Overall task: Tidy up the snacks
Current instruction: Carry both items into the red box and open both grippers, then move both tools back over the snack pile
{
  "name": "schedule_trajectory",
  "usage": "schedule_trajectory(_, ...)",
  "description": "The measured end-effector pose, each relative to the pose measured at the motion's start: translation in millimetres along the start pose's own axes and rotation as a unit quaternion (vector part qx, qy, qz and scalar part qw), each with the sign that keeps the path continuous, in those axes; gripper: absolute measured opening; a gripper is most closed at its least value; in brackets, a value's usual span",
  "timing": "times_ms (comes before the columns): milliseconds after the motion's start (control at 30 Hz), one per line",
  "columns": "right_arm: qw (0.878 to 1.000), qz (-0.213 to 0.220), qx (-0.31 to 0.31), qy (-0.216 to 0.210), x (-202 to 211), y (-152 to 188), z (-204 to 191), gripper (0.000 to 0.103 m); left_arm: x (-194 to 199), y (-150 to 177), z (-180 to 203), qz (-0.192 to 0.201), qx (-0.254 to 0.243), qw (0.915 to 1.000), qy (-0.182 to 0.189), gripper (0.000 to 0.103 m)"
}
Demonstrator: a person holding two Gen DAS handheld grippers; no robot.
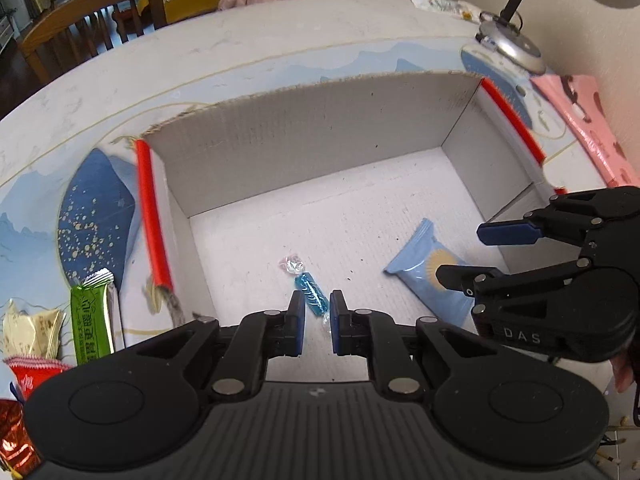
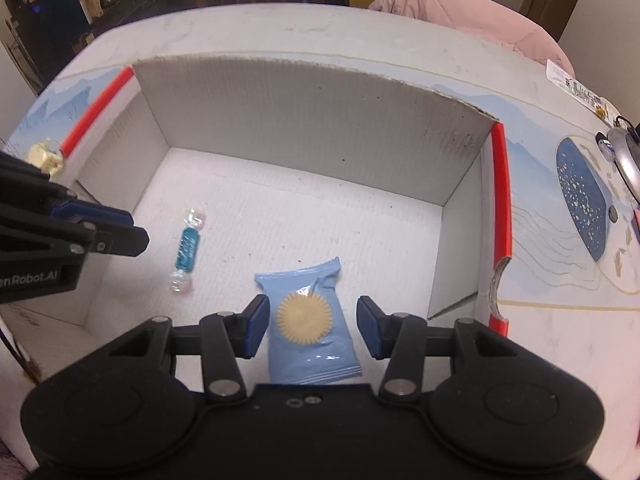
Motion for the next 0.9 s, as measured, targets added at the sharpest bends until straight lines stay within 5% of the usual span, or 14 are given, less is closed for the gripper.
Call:
schedule_trajectory(333, 0.997, 0.075, -0.023, -0.026, 46.0, 6.9, -3.1, 0.047, 45.4, 35.6, -9.4, 0.067, 0.018, 0.9976, 0.007, 0.012)
schedule_trajectory(767, 0.986, 0.150, -0.051, -0.045, 104.0, 27.9, -53.5, 0.051, 106.3, 96.2, -42.9, 0.137, 0.024, 0.9901, 0.020, 0.013)
schedule_trajectory(900, 0.983, 0.165, -0.055, -0.056, 112.6, 32.1, -75.0, 0.055, 121.2, 116.1, -61.5, 0.154, 0.032, 0.9873, 0.024, 0.024)
Point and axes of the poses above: each gripper's, at about its wrist camera, not at the fingertips, and x roughly against the way its jaws point, z to its right, y to its underside, the point moved 1 cm from there along -x, roughly the way its jaws point, and after that the axes turned 10 degrees about -z, right-handed, at the moved point
